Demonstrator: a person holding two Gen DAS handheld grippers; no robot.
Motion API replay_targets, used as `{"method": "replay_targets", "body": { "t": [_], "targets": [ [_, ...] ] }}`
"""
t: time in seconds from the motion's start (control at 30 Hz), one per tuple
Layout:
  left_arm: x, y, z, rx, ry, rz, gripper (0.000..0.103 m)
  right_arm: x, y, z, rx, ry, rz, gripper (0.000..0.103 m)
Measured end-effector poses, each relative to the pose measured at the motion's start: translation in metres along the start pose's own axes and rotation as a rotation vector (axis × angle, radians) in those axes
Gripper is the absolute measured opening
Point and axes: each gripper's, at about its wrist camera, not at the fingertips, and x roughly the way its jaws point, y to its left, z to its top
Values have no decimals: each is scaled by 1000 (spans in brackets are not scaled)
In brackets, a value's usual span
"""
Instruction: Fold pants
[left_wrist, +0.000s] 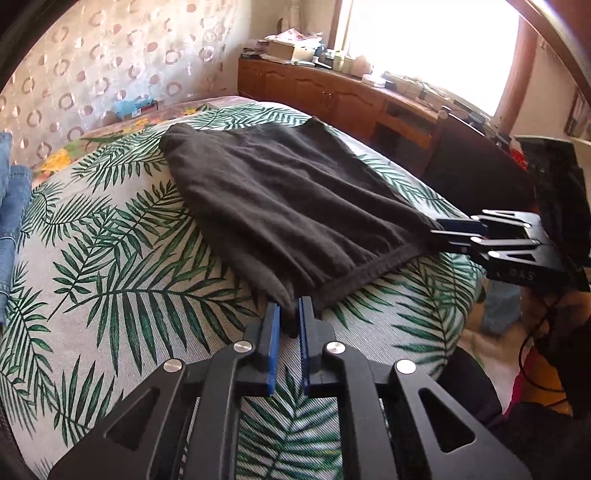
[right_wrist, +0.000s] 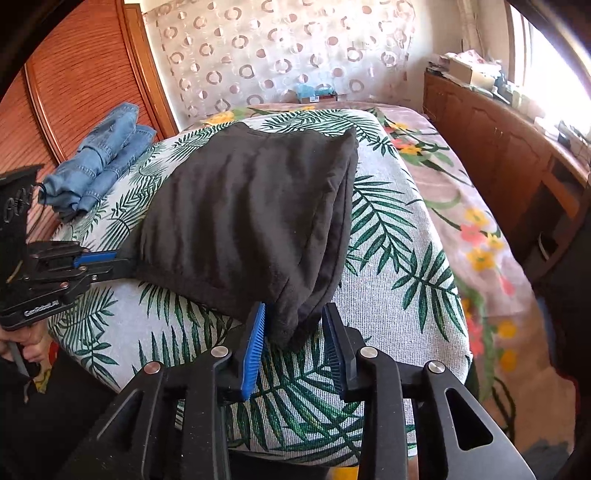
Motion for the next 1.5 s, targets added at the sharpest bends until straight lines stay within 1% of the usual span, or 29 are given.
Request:
{"method": "replay_targets", "body": {
  "t": [0.17,0.4,0.53,0.57,0.6,0.63,0.67,0.7,0.8,0.97,1.17,1.5],
  "targets": [
    [-2,1,-7,-16,5,-5,10,1,-1,0,6,0,15,32],
    [-1,0,-6,-13,6,1,10,1,-5,-4,39,-10,33,33],
    [-1,0,-6,-12,6,0,10,1,-2,-5,40,-13,29,32],
    [-1,0,-6,-11,6,0,10,1,0,-5,36,-12,31,31],
    [-1,0,-7,-12,6,-1,10,1,1,-5,29,-11,37,26],
    [-1,0,-7,-12,6,-1,10,1,2,-5,23,-12,33,25],
    [-1,0,-7,-16,5,-4,10,0,4,-5,16,-12,37,20],
    [-2,0,-7,-18,4,-5,10,0,6,-5,5,-12,37,17],
    [-6,0,-8,-12,0,-1,10,-2,7,-4,-9,-8,50,13],
    [-18,-2,-6,-3,-18,3,10,-9,7,-6,-11,-9,64,13],
    [-37,-6,-4,9,-52,3,10,-27,10,-5,-24,-32,84,13],
    [-64,-18,1,38,-91,15,10,-51,11,-13,-24,-66,95,13]
  ]
}}
